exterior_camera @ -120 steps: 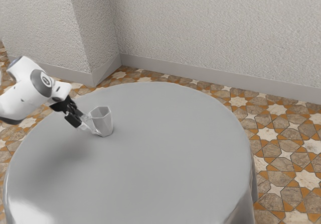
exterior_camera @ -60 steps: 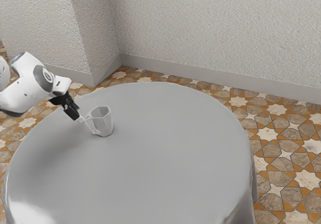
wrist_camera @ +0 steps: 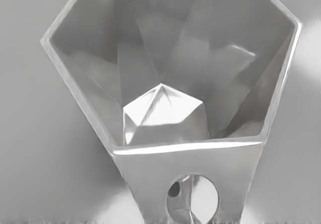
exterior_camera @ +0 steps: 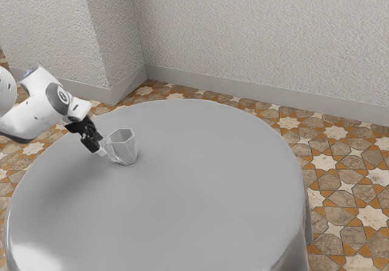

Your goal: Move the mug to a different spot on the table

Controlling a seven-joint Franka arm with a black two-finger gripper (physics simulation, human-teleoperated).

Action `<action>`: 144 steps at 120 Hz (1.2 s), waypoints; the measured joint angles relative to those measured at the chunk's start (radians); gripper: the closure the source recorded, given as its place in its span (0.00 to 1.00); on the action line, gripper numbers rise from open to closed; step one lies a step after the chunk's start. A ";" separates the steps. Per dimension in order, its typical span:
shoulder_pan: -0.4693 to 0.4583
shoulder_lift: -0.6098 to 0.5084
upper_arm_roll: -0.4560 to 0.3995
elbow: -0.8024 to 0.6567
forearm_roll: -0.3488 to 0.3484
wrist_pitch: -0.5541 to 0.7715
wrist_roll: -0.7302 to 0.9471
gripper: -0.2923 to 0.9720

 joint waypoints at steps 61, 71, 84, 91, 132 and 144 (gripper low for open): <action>0.011 0.068 -0.005 0.073 -0.027 -0.001 0.032 0.25; 0.012 0.077 -0.006 0.082 -0.032 -0.001 0.034 0.25; 0.012 0.083 -0.006 0.084 -0.039 -0.001 0.037 0.25; 0.012 0.086 -0.006 0.084 -0.041 -0.001 0.039 0.25; 0.012 0.087 -0.014 0.090 -0.054 0.000 0.044 0.28; 0.012 0.087 -0.015 0.090 -0.058 0.000 0.044 0.33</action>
